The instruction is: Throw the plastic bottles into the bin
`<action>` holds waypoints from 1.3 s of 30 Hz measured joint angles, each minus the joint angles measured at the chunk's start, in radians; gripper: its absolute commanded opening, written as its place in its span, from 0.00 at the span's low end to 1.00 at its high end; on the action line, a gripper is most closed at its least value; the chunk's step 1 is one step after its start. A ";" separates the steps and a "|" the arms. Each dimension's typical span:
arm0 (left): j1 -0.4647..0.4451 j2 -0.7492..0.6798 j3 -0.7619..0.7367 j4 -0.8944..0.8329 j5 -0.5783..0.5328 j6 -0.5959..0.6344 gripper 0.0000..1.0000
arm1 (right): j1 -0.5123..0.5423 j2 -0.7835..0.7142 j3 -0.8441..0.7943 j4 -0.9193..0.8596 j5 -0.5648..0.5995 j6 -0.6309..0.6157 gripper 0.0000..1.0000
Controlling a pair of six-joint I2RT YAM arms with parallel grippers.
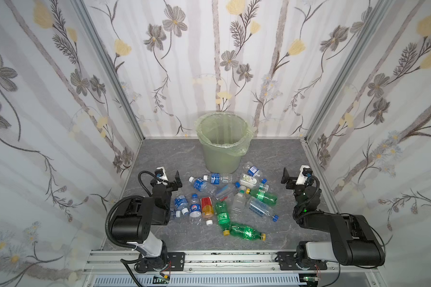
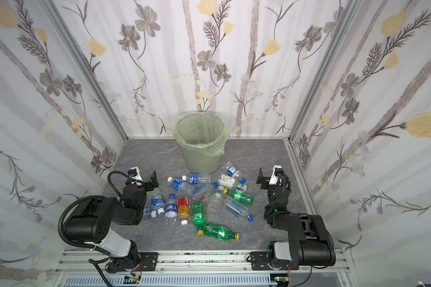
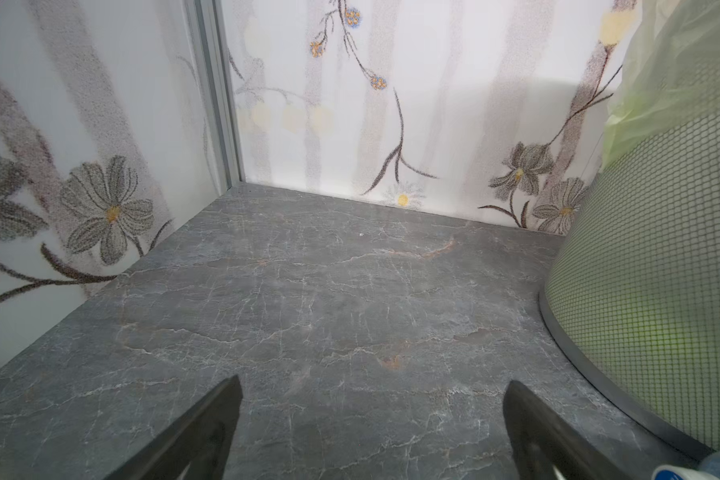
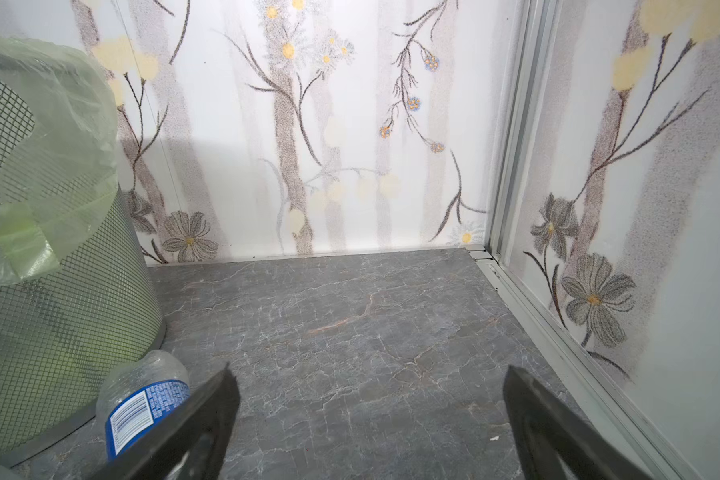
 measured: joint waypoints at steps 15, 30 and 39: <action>0.001 0.000 0.000 0.000 0.003 0.000 1.00 | -0.005 0.000 0.002 -0.003 -0.007 0.000 1.00; -0.007 -0.077 0.003 -0.037 -0.024 0.000 1.00 | -0.003 -0.080 0.042 -0.088 -0.003 0.000 1.00; -0.043 -0.315 0.156 -0.381 -0.103 -0.009 1.00 | 0.024 -0.264 0.206 -0.476 0.023 0.025 1.00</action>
